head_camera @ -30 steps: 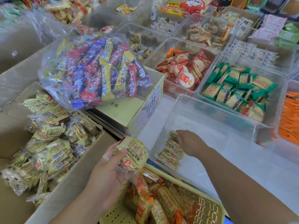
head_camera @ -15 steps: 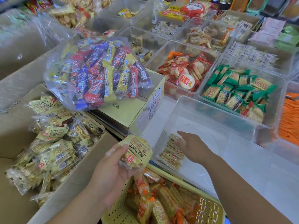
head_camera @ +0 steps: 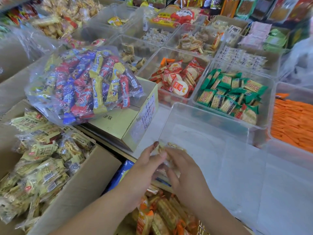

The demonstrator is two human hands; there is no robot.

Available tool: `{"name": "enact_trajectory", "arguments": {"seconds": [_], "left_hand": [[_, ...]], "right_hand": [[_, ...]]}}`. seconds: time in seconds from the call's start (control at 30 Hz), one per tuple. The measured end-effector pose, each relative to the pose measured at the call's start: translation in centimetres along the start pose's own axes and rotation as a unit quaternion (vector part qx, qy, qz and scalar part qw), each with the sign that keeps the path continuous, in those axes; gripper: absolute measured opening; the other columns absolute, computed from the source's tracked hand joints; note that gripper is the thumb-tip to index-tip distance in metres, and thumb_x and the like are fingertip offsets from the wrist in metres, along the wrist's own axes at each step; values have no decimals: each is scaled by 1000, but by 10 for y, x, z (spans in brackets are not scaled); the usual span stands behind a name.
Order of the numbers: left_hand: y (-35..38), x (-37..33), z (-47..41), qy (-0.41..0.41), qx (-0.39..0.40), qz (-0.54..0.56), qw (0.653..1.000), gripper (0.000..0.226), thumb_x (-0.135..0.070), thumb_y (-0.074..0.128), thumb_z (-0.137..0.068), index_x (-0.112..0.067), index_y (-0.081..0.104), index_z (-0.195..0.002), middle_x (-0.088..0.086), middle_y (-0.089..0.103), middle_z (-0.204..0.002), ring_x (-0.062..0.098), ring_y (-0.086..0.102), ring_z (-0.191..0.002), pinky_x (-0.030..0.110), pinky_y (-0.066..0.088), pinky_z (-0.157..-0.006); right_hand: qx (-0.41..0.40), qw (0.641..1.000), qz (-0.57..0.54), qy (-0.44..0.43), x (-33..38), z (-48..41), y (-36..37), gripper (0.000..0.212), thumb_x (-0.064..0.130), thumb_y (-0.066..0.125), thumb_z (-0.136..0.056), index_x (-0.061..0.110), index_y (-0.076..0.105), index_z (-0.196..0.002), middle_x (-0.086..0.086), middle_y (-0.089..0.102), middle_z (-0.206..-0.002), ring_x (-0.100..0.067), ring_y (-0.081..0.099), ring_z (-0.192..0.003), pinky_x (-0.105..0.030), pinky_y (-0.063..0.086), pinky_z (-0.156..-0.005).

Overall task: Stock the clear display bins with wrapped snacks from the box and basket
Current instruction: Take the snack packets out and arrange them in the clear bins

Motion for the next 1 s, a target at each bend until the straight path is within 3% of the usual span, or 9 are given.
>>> {"name": "enact_trajectory", "arguments": {"seconds": [0.07,0.1,0.17,0.23,0.33,0.5,0.67,0.9,1.0], "left_hand": [[-8,-9,-7,40,-18,-169,985,76,-88,61,-62,-59,50,-131,-26,56,-140,-12,53,-125,17,40,-100],[-15,-14,-10,68,-33,-280,957,80,-87,57,-67,-56,44,-140,-29,47,-145,-11,44,-132,16,36,-104],[-25,-14,-18,102,-56,-482,868,92,-78,57,-82,-40,27,-159,-22,36,-155,4,29,-145,28,31,-117],[-30,2,-26,74,-35,-578,812,97,-73,55,-91,-28,13,-165,-10,27,-167,15,23,-153,36,26,-123],[-32,26,-33,24,11,-643,765,99,-79,39,-93,-22,4,-166,-3,25,-170,20,24,-154,39,31,-121],[-31,33,-37,13,32,-685,728,102,-85,26,-91,-22,-3,-166,-3,28,-169,21,28,-152,43,38,-116],[-31,37,-38,7,41,-708,705,102,-86,18,-90,-21,-6,-165,-1,29,-168,23,27,-152,43,36,-117],[-32,38,-41,10,40,-708,705,102,-86,17,-91,-20,-6,-165,-2,31,-167,22,28,-151,44,36,-116],[-33,37,-40,12,44,-684,728,100,-84,23,-92,-22,-4,-166,-3,24,-170,24,22,-155,44,29,-121]], "right_hand": [[-16,1000,-10,16,-18,-4,-13,47,11,59,-98,25,55,-143,9,60,-134,-8,55,-123,-21,43,-104],[-24,999,-4,24,-27,-7,-20,46,10,59,-98,23,55,-143,7,61,-133,-11,57,-120,-26,46,-103],[-45,998,28,36,-48,-19,-34,45,9,60,-99,19,57,-142,1,63,-130,-17,59,-117,-31,47,-101],[-44,995,68,61,-74,-36,-43,43,12,61,-99,15,57,-142,-4,63,-132,-22,58,-118,-26,42,-100],[22,988,103,115,-110,-67,-33,43,21,54,-104,16,52,-146,-8,58,-137,-26,54,-122,-22,35,-94],[123,972,158,123,-137,-101,8,45,29,39,-109,16,41,-152,-13,54,-138,-32,50,-125,-38,41,-103],[247,942,181,138,-158,-99,54,45,32,30,-110,19,39,-152,-15,52,-140,-34,53,-121,-39,43,-102],[252,940,160,163,-163,-93,57,48,36,31,-110,23,34,-156,-10,40,-157,-33,41,-139,-40,32,-113],[248,941,152,172,-156,-89,53,56,40,36,-108,23,24,-160,-7,28,-164,-30,29,-148,-40,24,-119]]}}
Point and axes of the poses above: each hand's wrist, its own z-axis away from the middle knuckle, its own y-axis out of the palm, x = y × z, the point moved 10 cm from there along -z, towards the middle knuckle
